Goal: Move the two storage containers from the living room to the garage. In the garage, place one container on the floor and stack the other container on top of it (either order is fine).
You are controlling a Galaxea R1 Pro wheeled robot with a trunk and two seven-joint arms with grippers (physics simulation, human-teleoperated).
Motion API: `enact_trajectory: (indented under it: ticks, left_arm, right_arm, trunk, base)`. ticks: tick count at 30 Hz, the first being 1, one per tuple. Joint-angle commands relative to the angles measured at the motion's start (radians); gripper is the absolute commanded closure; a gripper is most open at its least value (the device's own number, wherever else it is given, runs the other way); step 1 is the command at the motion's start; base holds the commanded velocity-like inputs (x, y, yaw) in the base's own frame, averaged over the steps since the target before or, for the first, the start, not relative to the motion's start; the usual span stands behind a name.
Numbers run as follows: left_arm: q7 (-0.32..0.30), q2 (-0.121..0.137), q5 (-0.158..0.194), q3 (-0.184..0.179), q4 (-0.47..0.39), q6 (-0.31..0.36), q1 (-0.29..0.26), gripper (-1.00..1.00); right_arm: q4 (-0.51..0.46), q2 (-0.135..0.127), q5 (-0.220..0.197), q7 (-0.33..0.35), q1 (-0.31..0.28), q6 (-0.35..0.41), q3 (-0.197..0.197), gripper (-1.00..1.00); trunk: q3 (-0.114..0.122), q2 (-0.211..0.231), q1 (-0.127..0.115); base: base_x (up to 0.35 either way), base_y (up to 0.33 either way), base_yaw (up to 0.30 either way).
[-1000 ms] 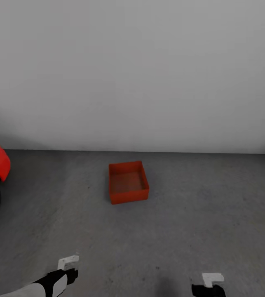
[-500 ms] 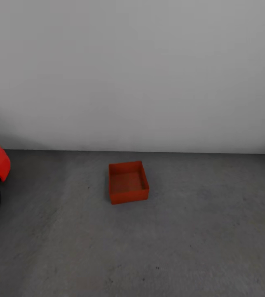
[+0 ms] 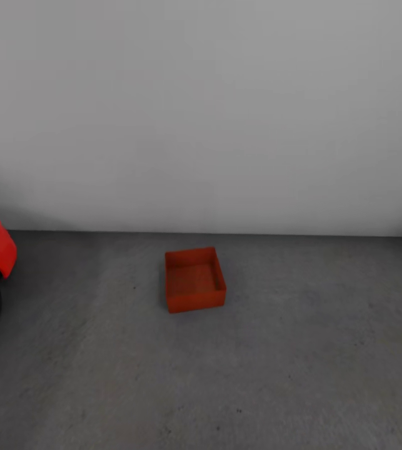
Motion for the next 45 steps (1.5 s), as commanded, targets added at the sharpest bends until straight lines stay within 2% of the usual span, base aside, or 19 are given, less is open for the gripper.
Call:
enact_trajectory:
  ticks: [1,45]
  left_arm:
    - [0.0,0.0,0.004,0.003,0.001,-0.004,-0.001,-1.0]
    - [0.0,-0.001,0.003,0.003,0.0,-0.006,0.0,-1.0]
  right_arm:
    - [0.003,0.001,-0.011,0.001,-0.001,-0.006,0.009,-1.0]
    - [0.003,0.0,-0.014,0.005,0.0,-0.006,0.008,-1.0]
  trunk:
    - [0.001,0.0,0.0]
    - [0.072,0.0,0.0]
  base:
    - [0.0,0.0,0.0]
    - [0.0,0.0,0.0]
